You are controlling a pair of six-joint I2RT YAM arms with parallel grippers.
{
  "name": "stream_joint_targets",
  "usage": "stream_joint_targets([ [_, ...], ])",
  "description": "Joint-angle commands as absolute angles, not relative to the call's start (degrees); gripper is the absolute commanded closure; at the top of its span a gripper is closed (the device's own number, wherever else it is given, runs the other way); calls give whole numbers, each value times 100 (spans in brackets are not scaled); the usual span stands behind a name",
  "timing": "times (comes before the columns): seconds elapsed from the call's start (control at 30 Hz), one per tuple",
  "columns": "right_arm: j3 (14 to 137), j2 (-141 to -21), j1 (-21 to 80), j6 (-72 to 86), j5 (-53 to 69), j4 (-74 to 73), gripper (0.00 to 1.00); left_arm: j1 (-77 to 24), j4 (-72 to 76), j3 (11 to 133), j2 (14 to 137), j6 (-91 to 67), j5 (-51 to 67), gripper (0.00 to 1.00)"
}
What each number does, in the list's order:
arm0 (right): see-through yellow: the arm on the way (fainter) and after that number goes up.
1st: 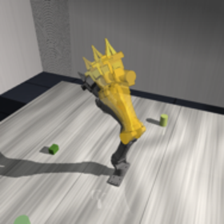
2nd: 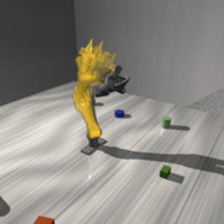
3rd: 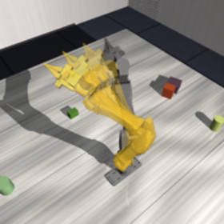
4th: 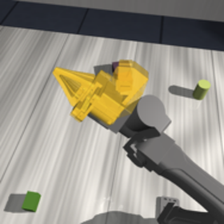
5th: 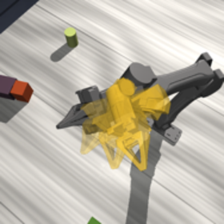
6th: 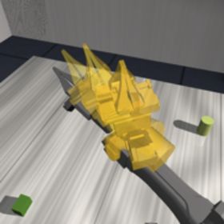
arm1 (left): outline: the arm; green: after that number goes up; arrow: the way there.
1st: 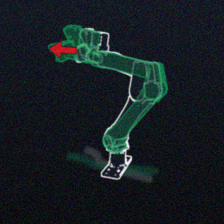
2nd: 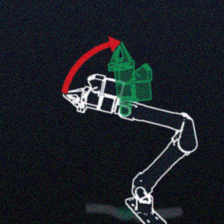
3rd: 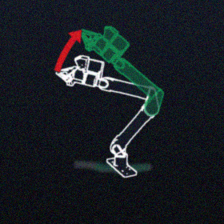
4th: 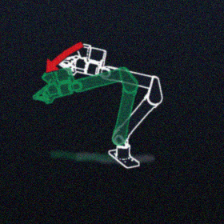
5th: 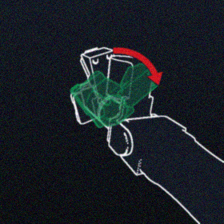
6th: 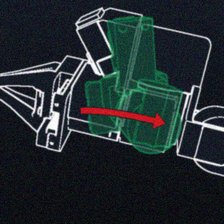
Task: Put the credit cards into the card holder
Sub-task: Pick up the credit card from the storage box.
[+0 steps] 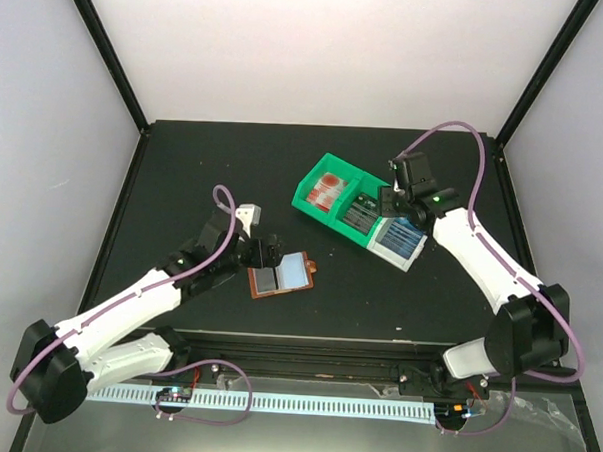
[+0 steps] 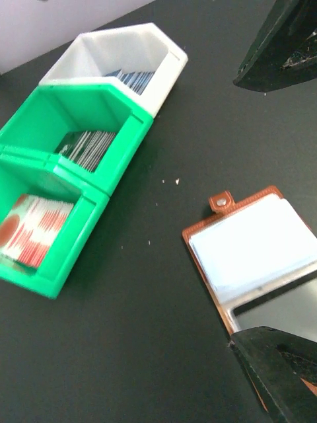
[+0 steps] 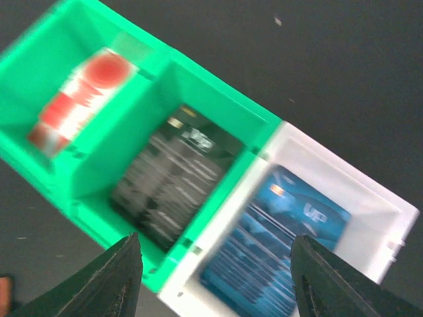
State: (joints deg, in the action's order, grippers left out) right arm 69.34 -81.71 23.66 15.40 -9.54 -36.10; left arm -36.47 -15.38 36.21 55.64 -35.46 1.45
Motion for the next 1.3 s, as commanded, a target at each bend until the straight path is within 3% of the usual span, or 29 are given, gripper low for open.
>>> stream_joint_targets([
  [0.0,6721,-8491,1998,1722,-1614,-4039,38,-3608,-827,3872,5977,-3243,964,1],
  [0.37,6977,-9717,1850,1348,-1597,-4330,44,-3592,-955,4130,6774,-3176,1486,1],
  [0.53,6913,-10107,1789,593,-1812,-4205,53,-3591,-924,4125,6831,-3176,1581,1],
  [0.87,7199,-10640,1406,-1394,-827,-4052,51,-3564,-927,4184,7098,-3114,1799,1],
  [1.27,7942,-11087,915,-2127,-322,-4670,55,-3567,-777,4083,7202,-3163,1881,1],
])
